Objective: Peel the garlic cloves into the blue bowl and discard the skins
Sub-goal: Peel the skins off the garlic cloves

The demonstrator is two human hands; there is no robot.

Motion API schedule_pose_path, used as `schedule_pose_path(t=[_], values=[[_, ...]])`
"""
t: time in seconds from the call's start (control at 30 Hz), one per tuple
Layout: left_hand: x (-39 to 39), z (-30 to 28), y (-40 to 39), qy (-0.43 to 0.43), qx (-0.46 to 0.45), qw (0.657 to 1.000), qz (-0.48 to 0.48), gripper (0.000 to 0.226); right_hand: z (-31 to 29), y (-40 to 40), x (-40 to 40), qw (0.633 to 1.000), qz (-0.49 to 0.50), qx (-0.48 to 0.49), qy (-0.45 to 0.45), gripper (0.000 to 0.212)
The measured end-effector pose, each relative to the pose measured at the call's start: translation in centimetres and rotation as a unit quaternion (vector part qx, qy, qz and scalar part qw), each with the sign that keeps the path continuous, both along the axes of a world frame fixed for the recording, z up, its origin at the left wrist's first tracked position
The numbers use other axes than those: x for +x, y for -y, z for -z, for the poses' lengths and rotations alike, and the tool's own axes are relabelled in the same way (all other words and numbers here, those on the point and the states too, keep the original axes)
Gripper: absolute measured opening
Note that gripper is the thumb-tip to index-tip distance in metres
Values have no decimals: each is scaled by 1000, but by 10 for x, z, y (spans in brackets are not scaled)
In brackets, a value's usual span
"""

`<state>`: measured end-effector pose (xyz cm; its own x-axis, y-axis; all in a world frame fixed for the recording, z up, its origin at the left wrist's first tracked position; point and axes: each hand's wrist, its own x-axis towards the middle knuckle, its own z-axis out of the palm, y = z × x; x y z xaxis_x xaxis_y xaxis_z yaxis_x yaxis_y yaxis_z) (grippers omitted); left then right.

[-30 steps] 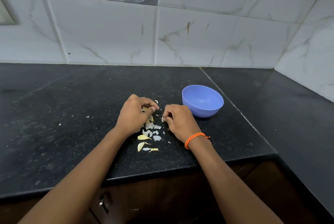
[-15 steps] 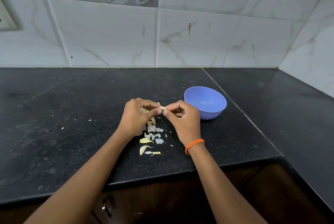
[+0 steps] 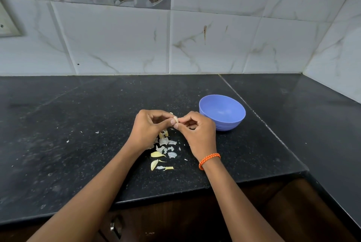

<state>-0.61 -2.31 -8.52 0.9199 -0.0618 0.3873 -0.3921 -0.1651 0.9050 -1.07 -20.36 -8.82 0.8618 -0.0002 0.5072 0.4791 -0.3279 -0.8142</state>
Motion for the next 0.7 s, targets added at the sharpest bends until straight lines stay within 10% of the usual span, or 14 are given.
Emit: schedule_pose_path(t=[0.7], values=[[-1,4,1,-6,28,1000,-3,5,3,-3,4,1000,15,-17,-13,6]])
